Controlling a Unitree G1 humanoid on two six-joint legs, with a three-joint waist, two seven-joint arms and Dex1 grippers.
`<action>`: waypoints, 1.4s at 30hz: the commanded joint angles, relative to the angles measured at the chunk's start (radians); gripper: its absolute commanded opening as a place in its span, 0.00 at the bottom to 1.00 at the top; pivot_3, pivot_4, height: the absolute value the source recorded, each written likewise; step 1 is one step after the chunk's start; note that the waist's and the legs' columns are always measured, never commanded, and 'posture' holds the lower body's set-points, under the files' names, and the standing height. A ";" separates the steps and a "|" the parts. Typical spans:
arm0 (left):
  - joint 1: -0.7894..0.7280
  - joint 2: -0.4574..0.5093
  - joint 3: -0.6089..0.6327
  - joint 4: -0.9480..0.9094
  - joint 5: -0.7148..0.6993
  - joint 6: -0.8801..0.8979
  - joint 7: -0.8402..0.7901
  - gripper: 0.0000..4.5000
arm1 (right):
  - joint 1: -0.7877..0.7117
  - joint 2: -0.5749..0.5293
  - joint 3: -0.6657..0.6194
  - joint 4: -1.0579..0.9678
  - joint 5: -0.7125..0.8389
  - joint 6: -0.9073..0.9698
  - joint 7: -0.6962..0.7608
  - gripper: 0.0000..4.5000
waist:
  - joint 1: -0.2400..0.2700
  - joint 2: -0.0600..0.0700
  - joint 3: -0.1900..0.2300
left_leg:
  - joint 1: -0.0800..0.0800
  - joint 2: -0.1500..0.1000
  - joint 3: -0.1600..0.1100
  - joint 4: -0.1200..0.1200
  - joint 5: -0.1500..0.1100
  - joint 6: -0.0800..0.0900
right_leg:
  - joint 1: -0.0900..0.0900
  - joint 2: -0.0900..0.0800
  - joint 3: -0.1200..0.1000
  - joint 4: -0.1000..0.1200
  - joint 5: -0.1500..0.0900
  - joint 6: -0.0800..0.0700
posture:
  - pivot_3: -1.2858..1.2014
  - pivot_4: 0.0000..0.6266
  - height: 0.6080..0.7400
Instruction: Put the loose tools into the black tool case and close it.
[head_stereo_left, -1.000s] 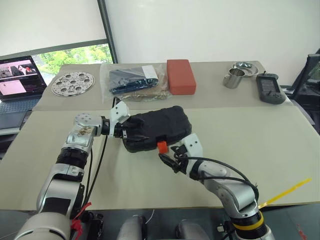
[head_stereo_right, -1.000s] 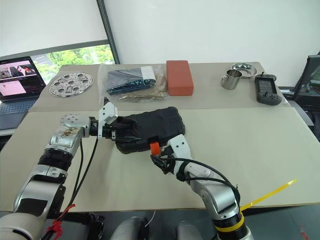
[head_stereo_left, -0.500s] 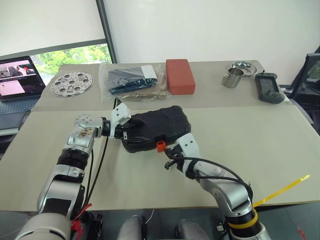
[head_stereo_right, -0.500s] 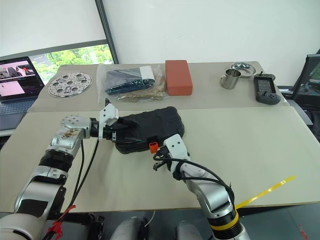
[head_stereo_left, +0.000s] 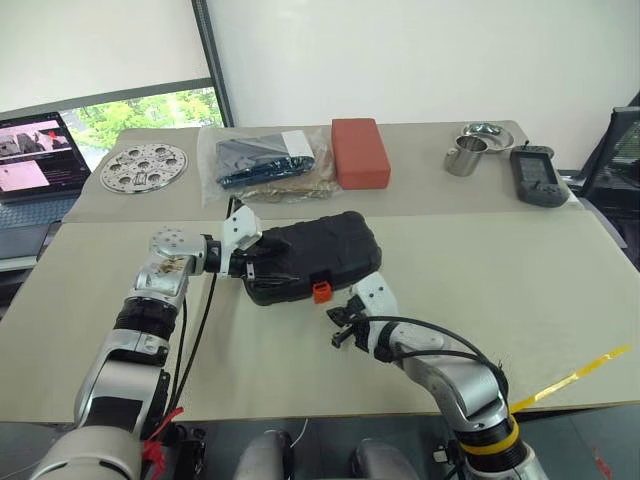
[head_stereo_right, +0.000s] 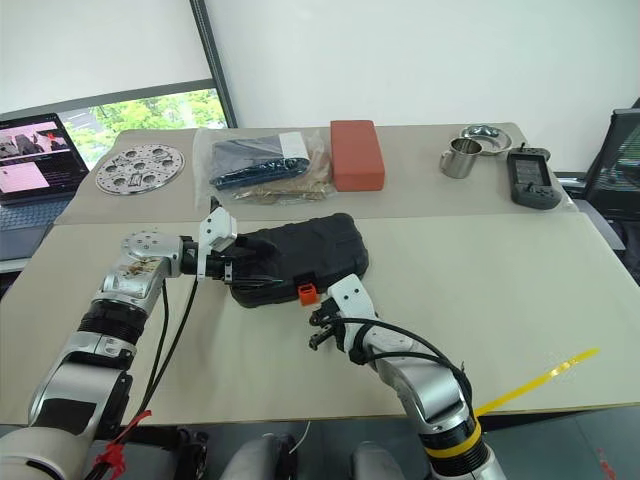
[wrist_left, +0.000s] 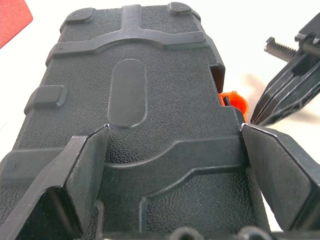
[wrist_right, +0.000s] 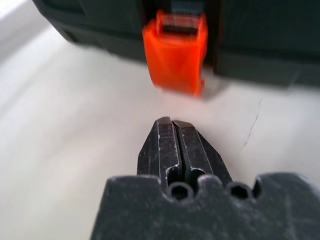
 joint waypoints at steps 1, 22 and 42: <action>0.013 0.002 0.004 0.000 0.008 -0.014 0.013 1.00 | -0.019 0.044 -0.022 0.083 0.007 -0.054 0.003 0.00 | -0.002 0.000 -0.001 | 0.000 0.000 0.000 0.000 0.000 0.000 | 0.000 0.000 0.000 0.000 0.000 0.000 | 0.52 0.24 1.00; 0.015 0.014 0.004 0.009 0.013 -0.028 0.008 1.00 | 0.030 0.062 -0.034 0.163 -0.054 -0.496 0.089 0.00 | 0.001 0.000 -0.002 | 0.000 0.000 0.000 0.000 0.000 0.000 | 0.000 0.000 0.000 0.001 0.000 0.000 | 0.52 0.24 1.00; 0.036 0.023 0.017 -0.007 -0.001 0.008 0.014 1.00 | 0.069 0.126 -0.009 -0.032 -0.095 -0.157 -0.104 0.97 | 0.000 0.000 -0.002 | 0.000 0.000 0.000 0.000 0.000 0.000 | 0.000 -0.001 0.000 0.001 0.000 0.000 | 0.52 0.24 1.00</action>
